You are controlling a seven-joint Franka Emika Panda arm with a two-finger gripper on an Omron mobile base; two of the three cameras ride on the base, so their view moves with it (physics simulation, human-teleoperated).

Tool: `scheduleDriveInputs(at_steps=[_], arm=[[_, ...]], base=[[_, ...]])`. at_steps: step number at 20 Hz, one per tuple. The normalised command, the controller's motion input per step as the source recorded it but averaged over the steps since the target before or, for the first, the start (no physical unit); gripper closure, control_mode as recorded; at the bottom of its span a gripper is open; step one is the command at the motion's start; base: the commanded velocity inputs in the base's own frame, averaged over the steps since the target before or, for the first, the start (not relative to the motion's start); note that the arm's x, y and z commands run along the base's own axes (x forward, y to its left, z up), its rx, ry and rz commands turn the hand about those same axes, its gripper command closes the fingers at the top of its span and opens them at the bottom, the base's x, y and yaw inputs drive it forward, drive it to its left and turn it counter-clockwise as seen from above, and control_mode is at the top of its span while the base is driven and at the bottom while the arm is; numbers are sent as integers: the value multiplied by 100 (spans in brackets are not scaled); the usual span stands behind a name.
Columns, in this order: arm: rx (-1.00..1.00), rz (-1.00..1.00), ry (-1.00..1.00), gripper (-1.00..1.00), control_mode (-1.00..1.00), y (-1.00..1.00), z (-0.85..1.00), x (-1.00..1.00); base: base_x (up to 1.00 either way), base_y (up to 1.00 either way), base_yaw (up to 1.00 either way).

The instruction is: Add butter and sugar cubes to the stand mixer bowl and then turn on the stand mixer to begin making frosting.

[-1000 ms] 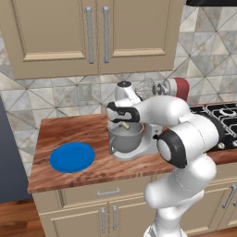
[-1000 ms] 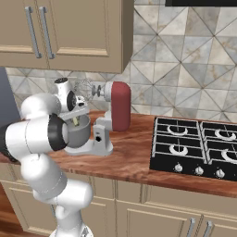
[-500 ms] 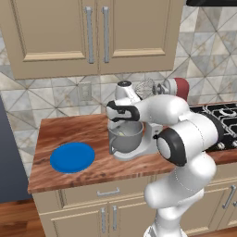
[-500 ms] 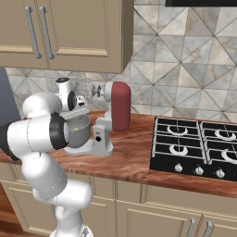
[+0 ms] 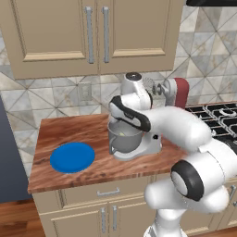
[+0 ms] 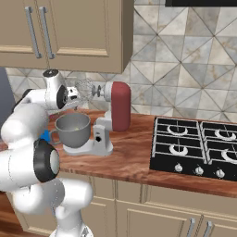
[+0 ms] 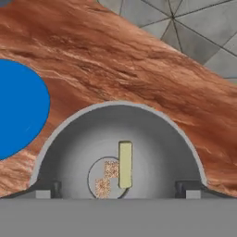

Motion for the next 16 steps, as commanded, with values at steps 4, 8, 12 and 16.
scheduleDriveInputs(at_steps=[4, 8, 12, 16], arm=[[11, 0, -29, -100, -100, -24, 96, -95], [11, 0, -17, -100, -100, -74, 80, -78], [14, 0, -8, -100, -100, -100, 52, -26], [20, -4, 0, -100, -100, -100, 33, 3]], base=[[0, 0, 0], [0, 0, 0], [0, 0, 0], [0, 0, 0]])
